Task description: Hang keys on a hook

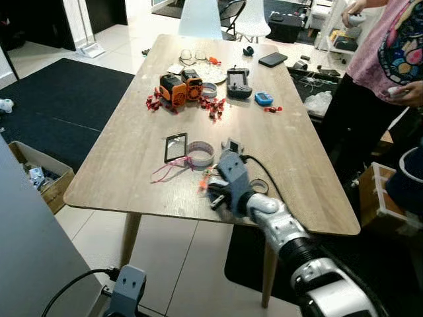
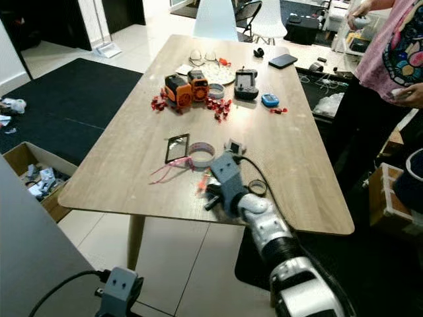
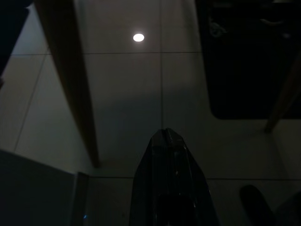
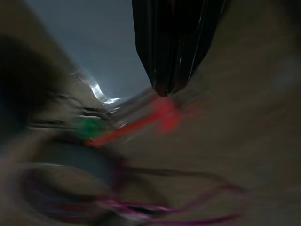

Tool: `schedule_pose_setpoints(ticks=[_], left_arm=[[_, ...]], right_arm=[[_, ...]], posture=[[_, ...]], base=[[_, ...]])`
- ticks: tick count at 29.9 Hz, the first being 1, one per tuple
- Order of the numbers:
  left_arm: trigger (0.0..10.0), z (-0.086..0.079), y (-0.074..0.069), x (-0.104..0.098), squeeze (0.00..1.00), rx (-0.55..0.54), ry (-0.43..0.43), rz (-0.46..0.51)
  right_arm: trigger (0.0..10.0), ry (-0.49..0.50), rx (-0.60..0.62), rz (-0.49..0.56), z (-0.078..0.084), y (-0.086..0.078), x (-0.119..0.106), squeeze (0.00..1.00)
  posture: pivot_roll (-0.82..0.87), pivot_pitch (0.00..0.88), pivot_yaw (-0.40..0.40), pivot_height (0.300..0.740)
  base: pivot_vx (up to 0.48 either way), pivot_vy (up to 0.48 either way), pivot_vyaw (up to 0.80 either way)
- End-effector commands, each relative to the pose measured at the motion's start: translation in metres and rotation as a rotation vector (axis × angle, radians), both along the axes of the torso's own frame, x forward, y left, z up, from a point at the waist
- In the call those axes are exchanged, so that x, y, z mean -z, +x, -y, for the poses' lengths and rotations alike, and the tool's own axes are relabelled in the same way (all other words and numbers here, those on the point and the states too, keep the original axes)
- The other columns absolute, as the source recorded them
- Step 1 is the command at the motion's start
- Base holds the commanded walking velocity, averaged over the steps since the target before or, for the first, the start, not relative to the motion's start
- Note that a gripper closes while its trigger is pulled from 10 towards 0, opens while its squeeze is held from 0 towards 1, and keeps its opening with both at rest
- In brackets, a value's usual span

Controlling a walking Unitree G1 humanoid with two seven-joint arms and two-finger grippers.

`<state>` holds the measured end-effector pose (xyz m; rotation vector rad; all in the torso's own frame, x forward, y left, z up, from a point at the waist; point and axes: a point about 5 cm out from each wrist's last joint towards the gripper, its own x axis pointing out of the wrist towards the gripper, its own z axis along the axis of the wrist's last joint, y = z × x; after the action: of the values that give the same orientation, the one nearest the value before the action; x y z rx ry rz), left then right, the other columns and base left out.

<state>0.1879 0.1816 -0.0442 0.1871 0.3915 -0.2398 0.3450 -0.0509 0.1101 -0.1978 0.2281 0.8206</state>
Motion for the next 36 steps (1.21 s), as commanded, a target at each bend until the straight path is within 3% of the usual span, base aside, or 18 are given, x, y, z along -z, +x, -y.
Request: schedule_pose_setpoints(ticks=[1,8,17,21,23,27,28,29,30,36], left_arm=[[10.0,0.005,-0.007,0.006,0.00,0.011,-0.008,-0.035],[10.0,0.004,-0.009,0.007,0.00,0.013,-0.006,-0.042],[10.0,0.005,-0.008,0.006,0.00,0.014,-0.011,-0.038],[10.0,0.006,-0.008,0.006,0.00,0.015,-0.012,-0.038],[10.0,0.005,-0.008,0.006,0.00,0.014,-0.012,-0.038],[10.0,0.005,-0.008,0.006,0.00,0.016,-0.011,-0.040],[10.0,0.005,-0.008,0.006,0.00,0.017,-0.011,-0.040],[10.0,0.005,-0.008,0.006,0.00,0.018,-0.011,-0.040],[10.0,0.006,-0.008,0.006,0.00,0.019,-0.012,-0.040],[10.0,0.007,-0.007,0.006,0.00,0.023,-0.015,-0.038]], right_arm=[[10.0,-0.016,-0.026,-0.015,-0.004,-0.004,0.003,0.00],[10.0,-0.014,-0.141,-0.036,-0.028,-0.023,0.008,0.00],[10.0,0.017,-0.158,-0.022,-0.033,-0.026,-0.005,0.00],[10.0,0.059,-0.127,0.043,-0.030,-0.021,-0.022,0.00],[10.0,0.145,0.073,0.168,-0.010,-0.001,-0.049,0.00],[10.0,0.191,0.174,0.212,0.006,0.010,-0.059,0.00],[10.0,0.201,0.203,0.216,0.012,0.014,-0.060,0.73],[10.0,0.207,0.223,0.218,0.016,0.017,-0.062,0.73],[10.0,0.193,0.230,0.216,0.019,0.019,-0.061,1.00],[10.0,0.150,0.198,0.195,0.019,0.023,-0.053,1.00]], posture=[[0.04,0.111,-0.082,0.740],[0.04,0.114,-0.082,0.740],[0.04,0.114,-0.081,0.740],[0.04,0.116,-0.081,0.740],[0.03,0.119,-0.079,0.740],[0.03,0.120,-0.077,0.740],[0.03,0.122,-0.075,0.740],[0.03,0.122,-0.075,0.740],[0.03,0.124,-0.075,0.740],[0.03,0.128,-0.074,0.740]], base=[[0.000,0.000,0.00],[0.000,0.000,0.00],[0.000,0.000,0.00],[0.000,0.000,0.00],[0.000,0.000,0.00],[0.000,0.000,0.00],[0.000,0.000,0.00],[0.000,0.000,0.00],[0.000,0.000,0.00],[0.000,0.000,0.00]])
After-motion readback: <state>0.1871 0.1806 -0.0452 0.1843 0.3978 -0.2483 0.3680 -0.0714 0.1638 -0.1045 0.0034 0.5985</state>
